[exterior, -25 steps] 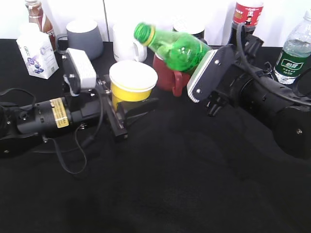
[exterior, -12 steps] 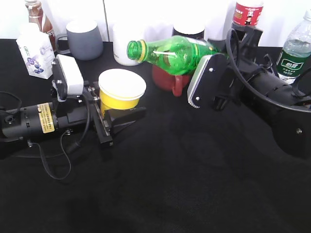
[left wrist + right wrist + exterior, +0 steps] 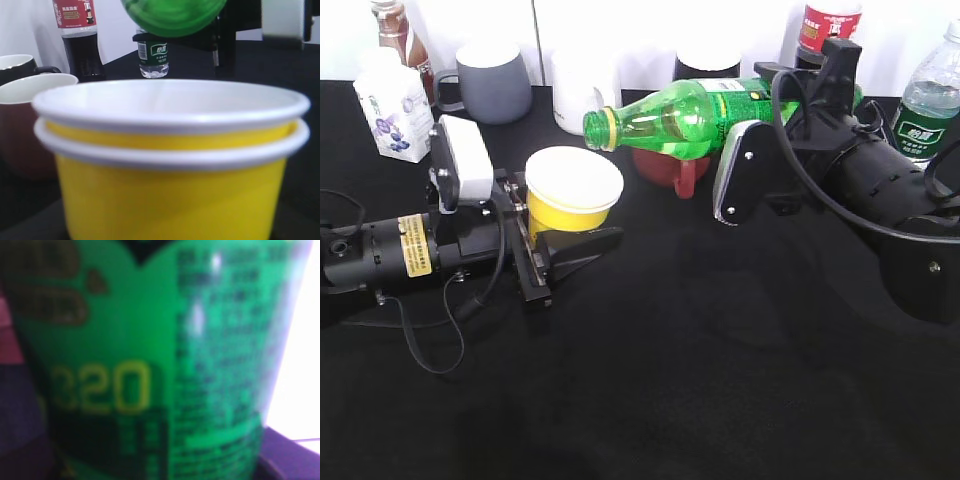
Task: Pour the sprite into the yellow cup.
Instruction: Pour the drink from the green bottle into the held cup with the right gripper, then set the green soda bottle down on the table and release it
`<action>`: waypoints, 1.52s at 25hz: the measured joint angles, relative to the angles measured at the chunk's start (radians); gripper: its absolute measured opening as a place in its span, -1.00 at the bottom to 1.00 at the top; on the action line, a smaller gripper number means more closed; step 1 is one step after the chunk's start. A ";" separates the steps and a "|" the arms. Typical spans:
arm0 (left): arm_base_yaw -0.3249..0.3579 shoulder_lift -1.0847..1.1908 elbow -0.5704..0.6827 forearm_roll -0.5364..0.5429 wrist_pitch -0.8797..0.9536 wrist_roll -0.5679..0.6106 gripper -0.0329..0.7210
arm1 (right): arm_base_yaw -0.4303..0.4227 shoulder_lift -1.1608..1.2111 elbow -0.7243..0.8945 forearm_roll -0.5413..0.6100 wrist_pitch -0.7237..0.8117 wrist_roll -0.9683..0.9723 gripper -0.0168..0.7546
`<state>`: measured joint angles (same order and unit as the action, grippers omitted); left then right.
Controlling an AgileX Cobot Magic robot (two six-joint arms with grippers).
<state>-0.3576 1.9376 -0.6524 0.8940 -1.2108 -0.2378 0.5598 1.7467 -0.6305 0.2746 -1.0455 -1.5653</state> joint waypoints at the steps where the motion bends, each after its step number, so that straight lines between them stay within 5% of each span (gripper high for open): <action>1: 0.000 0.000 0.000 0.002 0.000 0.000 0.29 | 0.000 0.000 0.000 0.000 -0.002 -0.023 0.15; 17: 0.000 0.000 0.000 0.002 0.001 0.000 0.29 | 0.000 0.000 0.000 0.001 -0.035 -0.107 0.15; 23: 0.000 0.000 0.000 -0.018 0.002 0.000 0.29 | 0.000 0.000 0.000 0.001 -0.035 0.149 0.15; 26: 0.000 0.000 0.000 -0.050 0.005 0.000 0.29 | 0.000 0.000 0.000 0.000 -0.035 0.587 0.15; 30: 0.000 0.000 0.000 -0.188 0.005 0.000 0.29 | 0.000 0.000 0.000 0.001 -0.034 1.218 0.15; 38: 0.008 0.007 -0.072 -0.652 0.004 0.184 0.29 | 0.000 0.000 0.000 0.013 0.003 1.267 0.15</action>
<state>-0.3500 1.9449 -0.7247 0.2425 -1.2071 -0.0539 0.5598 1.7467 -0.6305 0.2871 -1.0428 -0.2984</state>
